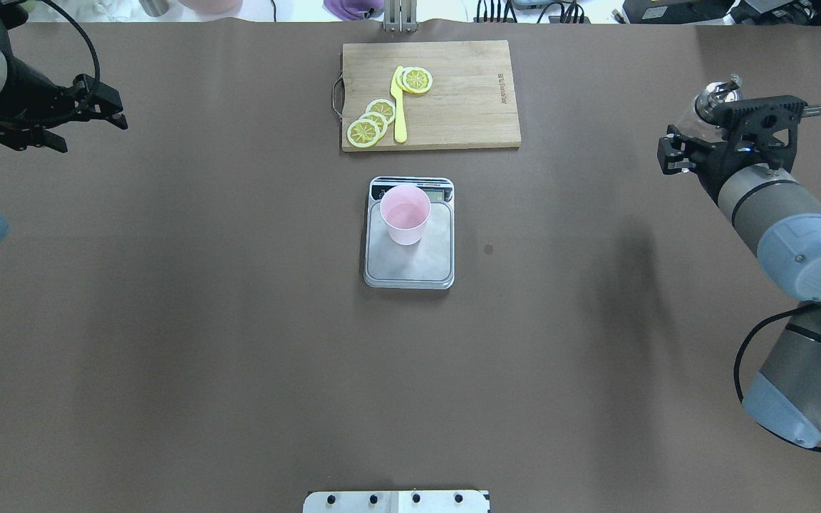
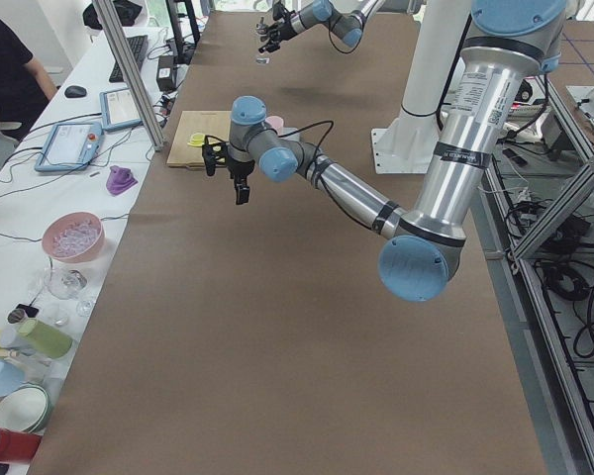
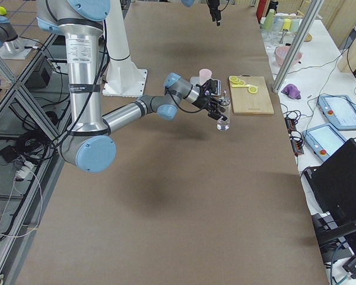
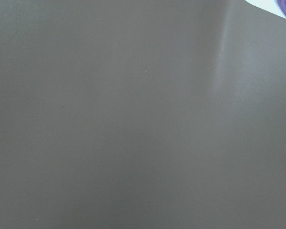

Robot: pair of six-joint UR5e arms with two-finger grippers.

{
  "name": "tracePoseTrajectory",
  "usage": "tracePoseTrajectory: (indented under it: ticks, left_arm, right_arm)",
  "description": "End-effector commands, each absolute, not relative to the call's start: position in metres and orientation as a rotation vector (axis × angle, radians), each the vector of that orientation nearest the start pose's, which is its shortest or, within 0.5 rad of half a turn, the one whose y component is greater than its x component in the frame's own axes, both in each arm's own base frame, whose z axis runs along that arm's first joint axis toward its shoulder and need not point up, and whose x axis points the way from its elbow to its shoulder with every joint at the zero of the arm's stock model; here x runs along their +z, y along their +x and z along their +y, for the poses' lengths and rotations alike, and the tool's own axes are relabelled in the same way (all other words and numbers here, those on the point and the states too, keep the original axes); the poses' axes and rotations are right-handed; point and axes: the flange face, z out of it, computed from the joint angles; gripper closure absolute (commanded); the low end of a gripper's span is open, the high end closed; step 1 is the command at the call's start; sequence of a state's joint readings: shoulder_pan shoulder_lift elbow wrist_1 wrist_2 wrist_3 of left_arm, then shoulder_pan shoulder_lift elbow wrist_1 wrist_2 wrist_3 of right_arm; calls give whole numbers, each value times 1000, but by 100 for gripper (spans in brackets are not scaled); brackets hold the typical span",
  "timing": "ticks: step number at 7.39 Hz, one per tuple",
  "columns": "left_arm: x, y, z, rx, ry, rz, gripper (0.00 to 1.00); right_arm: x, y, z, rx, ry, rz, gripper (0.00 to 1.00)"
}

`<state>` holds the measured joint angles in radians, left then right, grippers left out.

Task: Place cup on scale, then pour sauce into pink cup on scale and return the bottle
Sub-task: 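Lower the glass bottle with the right gripper onto the table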

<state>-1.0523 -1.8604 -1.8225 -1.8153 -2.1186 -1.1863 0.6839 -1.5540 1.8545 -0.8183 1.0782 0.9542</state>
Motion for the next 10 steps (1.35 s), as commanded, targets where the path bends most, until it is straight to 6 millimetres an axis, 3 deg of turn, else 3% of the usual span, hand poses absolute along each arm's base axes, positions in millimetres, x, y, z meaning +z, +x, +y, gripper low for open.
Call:
tracePoseTrajectory:
  ticks: [1,4,5,6,7,10]
  left_arm:
    - [354,220,-549,-403,120,927,1]
    - [352,220,-550,-421,115,931,1]
    - [351,220,-550,-421,115,931,1]
    - [350,220,-550,-419,117,932,1]
    - [350,220,-550,-420,119,932,1]
    - [351,221,-550,-419,117,931,1]
  right_arm:
    - [476,-272,-467,388,964,-655,100]
    - [500,-261,-479,337,842,-681,100]
    - [504,-266,-481,312,796,-667,100]
    - [502,-276,-486,256,747,-626,100]
    - [487,-283,-501,203,724,-583,100]
    - [490,-285,-503,198,712,-571,100]
